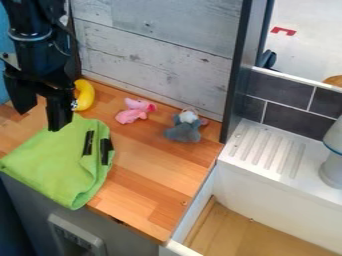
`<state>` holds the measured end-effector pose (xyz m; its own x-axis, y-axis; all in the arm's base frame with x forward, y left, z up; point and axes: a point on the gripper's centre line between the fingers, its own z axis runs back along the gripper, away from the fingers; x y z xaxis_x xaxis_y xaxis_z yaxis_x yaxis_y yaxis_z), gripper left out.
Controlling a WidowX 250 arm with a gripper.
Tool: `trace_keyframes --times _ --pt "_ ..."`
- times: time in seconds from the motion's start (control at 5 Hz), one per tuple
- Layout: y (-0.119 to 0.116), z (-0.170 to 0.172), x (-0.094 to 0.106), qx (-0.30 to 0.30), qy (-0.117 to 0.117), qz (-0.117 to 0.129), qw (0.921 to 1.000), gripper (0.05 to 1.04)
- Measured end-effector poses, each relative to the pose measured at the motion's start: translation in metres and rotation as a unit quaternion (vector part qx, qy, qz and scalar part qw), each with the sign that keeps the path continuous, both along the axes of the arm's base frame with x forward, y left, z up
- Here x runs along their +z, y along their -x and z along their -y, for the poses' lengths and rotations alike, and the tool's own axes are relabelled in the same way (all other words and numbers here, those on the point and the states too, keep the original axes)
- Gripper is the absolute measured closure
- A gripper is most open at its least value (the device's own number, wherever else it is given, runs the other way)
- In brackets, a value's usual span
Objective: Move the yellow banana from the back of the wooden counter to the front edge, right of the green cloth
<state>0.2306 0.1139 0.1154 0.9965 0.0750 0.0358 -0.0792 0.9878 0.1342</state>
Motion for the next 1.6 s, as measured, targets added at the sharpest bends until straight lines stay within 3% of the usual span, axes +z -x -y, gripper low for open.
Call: trace_keyframes --times 0.2,0.4,0.6,0.8,1.0,1.2,1.4,1.6 --pt "0.001 0.001 -0.006 0.001 0.006 -0.01 0.9999 0.083" --pt "-0.035 -0.028 -0.004 0.057 0.025 0.029 0.9976 0.083" --pt "-0.061 -0.051 -0.009 0.089 0.023 0.054 0.9943 0.083" --pt "-0.089 -0.068 -0.018 0.148 0.009 0.088 0.9851 0.083" --pt "-0.107 -0.082 -0.033 0.206 -0.005 0.122 0.971 0.083" --pt "-0.125 -0.097 -0.045 0.253 -0.013 0.116 0.9604 0.083" --pt "-0.14 -0.104 -0.054 0.265 -0.039 0.08 0.9602 0.083" --pt "-0.163 -0.091 -0.06 0.257 -0.047 0.065 0.9629 0.083"
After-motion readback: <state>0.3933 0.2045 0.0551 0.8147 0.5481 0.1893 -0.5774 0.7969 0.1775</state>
